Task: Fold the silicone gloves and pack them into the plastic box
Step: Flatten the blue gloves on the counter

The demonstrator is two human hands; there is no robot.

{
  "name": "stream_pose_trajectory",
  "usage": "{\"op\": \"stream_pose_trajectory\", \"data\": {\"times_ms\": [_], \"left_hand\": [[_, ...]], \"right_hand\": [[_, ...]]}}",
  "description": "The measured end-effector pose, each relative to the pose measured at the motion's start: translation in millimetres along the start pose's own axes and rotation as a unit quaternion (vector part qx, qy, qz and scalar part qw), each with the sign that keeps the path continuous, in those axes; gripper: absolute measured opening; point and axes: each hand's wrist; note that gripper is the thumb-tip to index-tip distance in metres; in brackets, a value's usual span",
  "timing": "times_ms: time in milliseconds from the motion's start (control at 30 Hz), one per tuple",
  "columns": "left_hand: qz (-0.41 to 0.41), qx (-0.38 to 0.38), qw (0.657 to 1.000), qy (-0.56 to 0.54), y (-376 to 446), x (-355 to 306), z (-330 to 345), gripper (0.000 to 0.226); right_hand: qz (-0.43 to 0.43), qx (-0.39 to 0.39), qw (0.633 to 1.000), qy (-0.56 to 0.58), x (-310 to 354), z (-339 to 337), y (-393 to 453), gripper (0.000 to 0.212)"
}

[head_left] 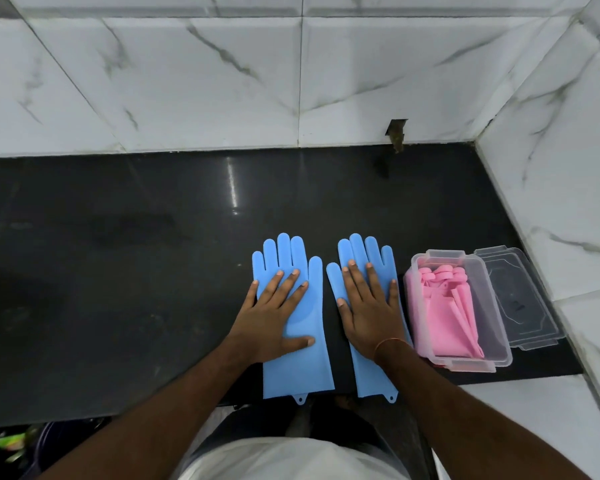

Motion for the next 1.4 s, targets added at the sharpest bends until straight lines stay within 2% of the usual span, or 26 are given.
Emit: {"op": "stream_pose_trajectory", "data": {"times_ms": [267, 567, 733, 867, 967, 1067, 1167, 1300, 1400], "left_hand": [[0.011, -0.027, 0.999, 0.017, -2.1, 4.1, 7.9, 0.102], [0.01, -0.039, 0.999, 0.008, -2.4, 4.8, 11.4, 0.09], [0.008, -0.032, 0.999, -0.026, -3.8, 2.4, 3.7, 0.081], [0.002, -0.126, 0.991, -0.05, -12.9, -4.5, -4.7, 0.064], [0.031, -0.18, 0.981, -0.068, -19.7, -14.1, -6.5, 0.046], [0.078, -0.187, 0.972, -0.121, -7.2, -35.1, -15.9, 0.036], [0.095, -0.18, 0.959, -0.199, 28.7, -65.3, -30.2, 0.027], [0.011, -0.154, 0.931, -0.332, 91.1, -114.1, -41.3, 0.021], [-0.043, -0.138, 0.92, -0.364, 129.6, -138.9, -47.9, 0.021]], "right_hand": [[0.023, -0.056, 0.998, 0.01, 4.6, 15.0, 11.4, 0.067], [0.028, -0.059, 0.998, 0.016, 6.0, 18.3, 17.9, 0.066], [0.037, -0.036, 0.999, 0.018, 10.3, 7.2, 14.8, 0.068], [0.032, -0.053, 0.995, 0.073, 24.1, -18.9, -12.6, 0.065], [0.032, -0.088, 0.986, 0.135, 28.8, -31.8, -61.0, 0.061], [0.087, -0.099, 0.976, 0.173, 21.1, -32.9, -113.7, 0.051], [0.187, -0.075, 0.957, 0.21, 5.6, -27.8, -149.4, 0.046], [0.296, -0.055, 0.919, 0.255, -19.5, -21.9, -168.0, 0.042], [0.345, -0.048, 0.898, 0.268, -31.6, -16.0, -173.1, 0.043]]}}
Point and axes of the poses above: each hand's wrist, its own y-axis towards the middle knuckle, its own z-axis out of the palm, x = y × z, and after that the axes turned 3 degrees about z, right-handed
